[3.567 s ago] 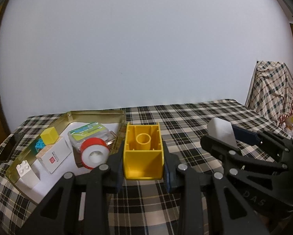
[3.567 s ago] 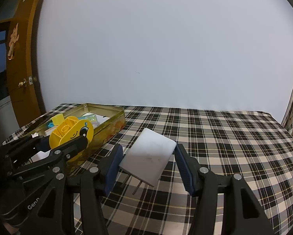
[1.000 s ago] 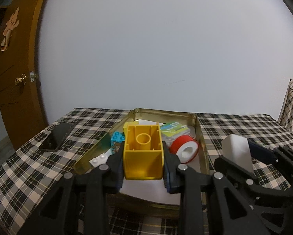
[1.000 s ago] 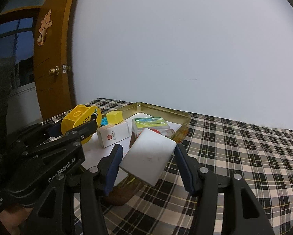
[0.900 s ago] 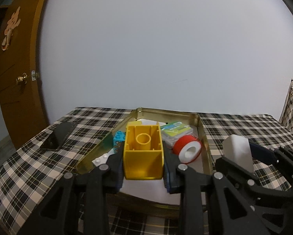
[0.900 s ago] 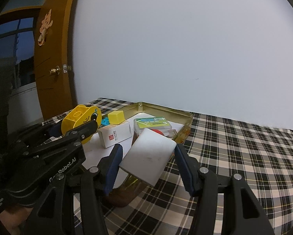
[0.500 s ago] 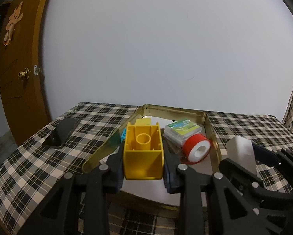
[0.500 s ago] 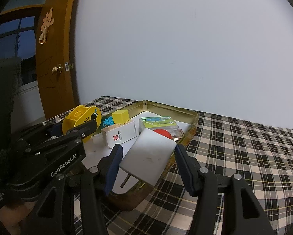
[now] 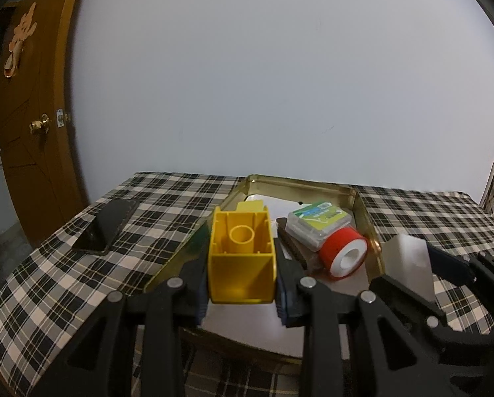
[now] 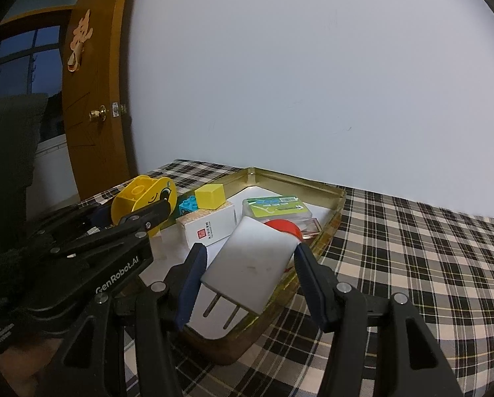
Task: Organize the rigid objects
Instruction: 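Bring the yellow brick over the tray while the right gripper brings the plug over it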
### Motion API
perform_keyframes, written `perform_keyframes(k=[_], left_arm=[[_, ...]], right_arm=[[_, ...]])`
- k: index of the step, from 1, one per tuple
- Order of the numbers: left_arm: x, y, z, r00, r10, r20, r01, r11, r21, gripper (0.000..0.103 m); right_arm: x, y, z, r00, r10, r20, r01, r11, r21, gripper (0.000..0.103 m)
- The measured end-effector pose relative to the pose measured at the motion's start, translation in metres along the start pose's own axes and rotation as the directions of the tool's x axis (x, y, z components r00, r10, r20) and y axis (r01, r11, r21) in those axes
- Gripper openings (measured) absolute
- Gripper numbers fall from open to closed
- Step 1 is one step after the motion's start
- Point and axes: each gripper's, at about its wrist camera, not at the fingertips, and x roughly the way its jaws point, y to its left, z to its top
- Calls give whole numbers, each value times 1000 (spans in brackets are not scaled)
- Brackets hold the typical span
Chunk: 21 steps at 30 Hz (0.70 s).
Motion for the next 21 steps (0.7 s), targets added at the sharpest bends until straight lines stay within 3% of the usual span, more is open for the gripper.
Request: perform_keyframes(k=[9,21], left_arm=[[6,7,1,1000,2,-21,-2,1000,-11,30],[19,6,2,997,-18,-81,17,1000,-2,30]], right_arm=[[2,3,1,1000,20,-5,-20,1000,-5,58],[14,-9,2,993,103,-54,-100,993,56,58]])
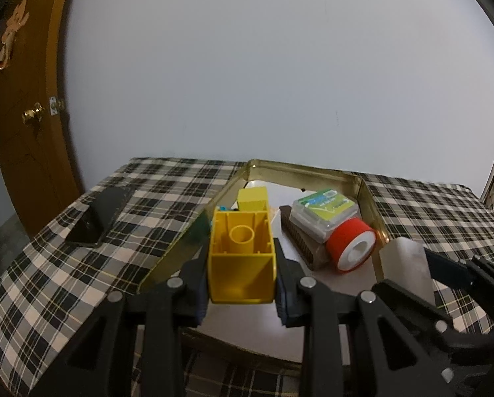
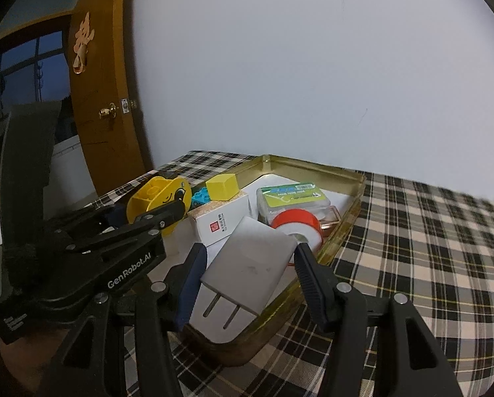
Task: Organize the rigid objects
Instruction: 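Bring the yellow brick over the tray while the right gripper brings the plug over it, then lower and open both grippers to drop the yellow brick and plug into the tray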
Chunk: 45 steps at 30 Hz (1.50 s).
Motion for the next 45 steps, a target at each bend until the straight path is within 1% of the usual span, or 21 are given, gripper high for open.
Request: perform_keyframes(k=[5,8,12,16,20,23,26,29,37,41,45], left_arm=[[9,2,6,999,-28,-37,28,1000,3,30],[12,0,13,997,-48,-55,49,999,15,30],[16,-5,24,992,-89,-90,92,995,32,30],[21,-8,33,982,-131,-133,137,990,32,30],[20,-12,41,983,-108,-148,121,989,87,31],[20,-12,45,977,-121,-176,141,984,105,31],[22,-8,49,971,-136,-197,157,983,96,31],[24,-6,52,966,-145,-213,167,982,87,31],[28,-5,47,958,-138,-250,172,978,119,31],[26,-8,47,958,-132,-256,173,974,144,31],[27,-10,47,957,-128,-261,173,972,159,31]], right_arm=[[1,-10,2,1000,5,3,-5,1000,20,58],[3,-23,9,1000,15,-5,-15,998,57,58],[2,-35,22,1000,4,-4,-4,998,65,58],[3,-44,38,1000,2,-7,-1,998,66,58],[12,-51,56,999,17,-42,-14,998,69,58],[23,-52,65,996,41,-83,-35,997,71,58],[32,-49,72,992,51,-115,-44,997,63,58],[37,-44,73,990,59,-130,-52,997,56,58],[49,-25,74,982,67,-178,-68,998,-1,58],[55,-22,73,976,55,-211,-61,998,-22,58],[56,-24,72,974,57,-218,-63,998,-22,58]])
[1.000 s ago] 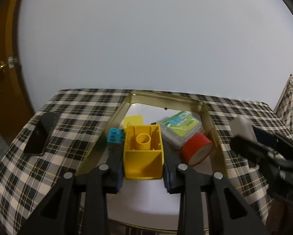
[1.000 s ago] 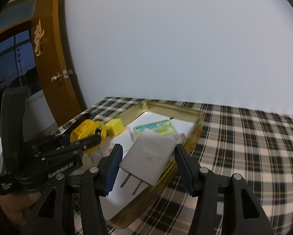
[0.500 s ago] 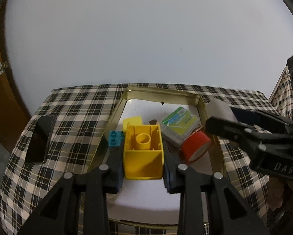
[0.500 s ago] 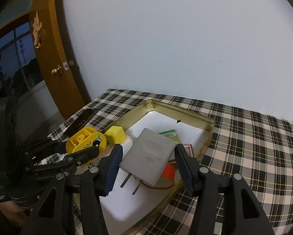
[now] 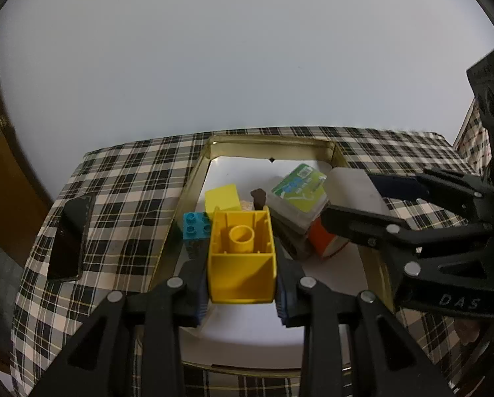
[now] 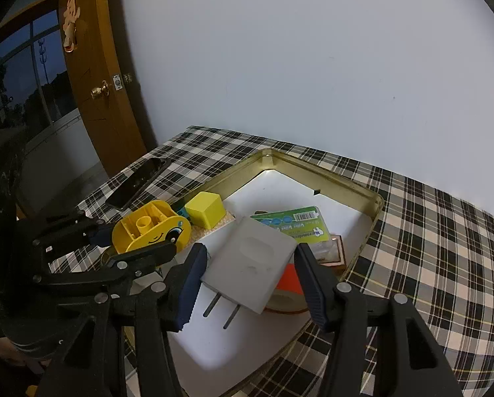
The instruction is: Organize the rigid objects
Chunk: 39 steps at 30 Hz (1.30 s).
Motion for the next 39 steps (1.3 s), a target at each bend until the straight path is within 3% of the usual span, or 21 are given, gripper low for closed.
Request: perform_keyframes(k=[11,14,15,17,21,28,39], left_arm=[[10,-2,-7,999,32,-17,-32,999,8,33],[5,-1,-8,998,70,7,-70,997,9,55],[1,0,-9,997,80,19,-80,997,10,73],[-10,0,-11,991,115,64,-115,993,5,87],[-31,-4,-15,980,149,131,-151,989,3,98],[-59,-2,-25,968,161,191,-155,987,-48,102],[-78,-3,-43,962,184,200,-169,982,-89,102]], right_arm=[[5,1,-4,1000,0,-23,0,1000,-19,59],[5,0,-5,1000,3,-16,-4,1000,-12,70],[2,-2,-6,1000,4,-7,-4,1000,-6,72],[-4,-8,-8,1000,21,10,-21,1000,19,79],[-21,-12,-14,998,10,58,-13,999,45,81],[-56,-6,-22,989,-22,149,15,999,50,88],[-94,10,-39,974,-44,222,40,999,22,89]])
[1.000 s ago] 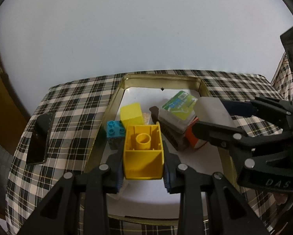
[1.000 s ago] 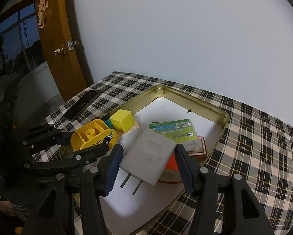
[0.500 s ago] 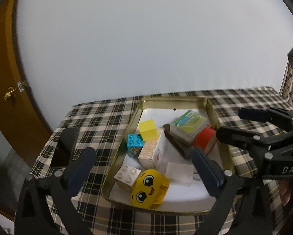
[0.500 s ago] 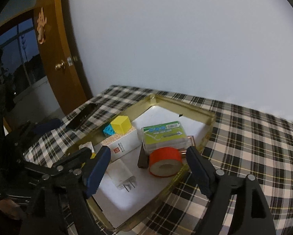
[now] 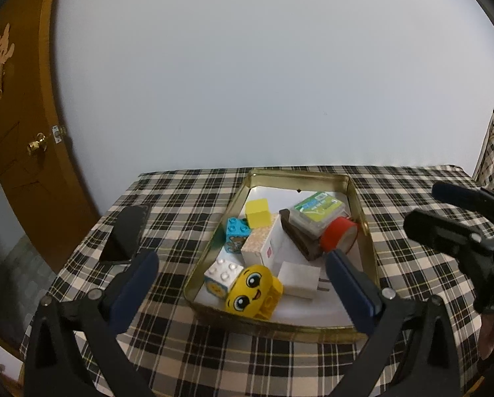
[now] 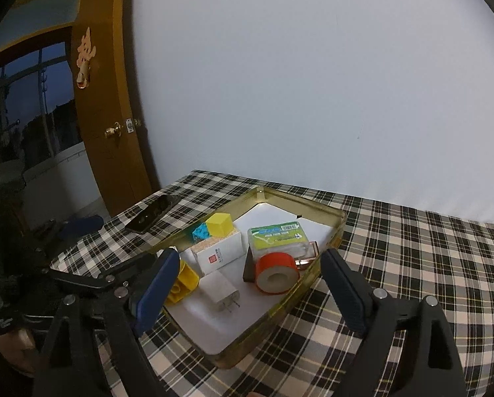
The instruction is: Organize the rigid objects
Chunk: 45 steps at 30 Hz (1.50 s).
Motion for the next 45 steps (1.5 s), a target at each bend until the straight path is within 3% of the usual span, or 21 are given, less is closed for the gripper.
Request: perform_keyframes(k=[17,45], left_arm=[[-13,-13,-3,1000,2,21,-2,1000,5,102],[-4,-4,-7,1000,16,-16,-17,1000,-18,102]], right_arm=[[-16,2,-8,1000,7,17,-7,1000,14,89],[-18,2,-10,1000,0,17,-1,1000,5,90]])
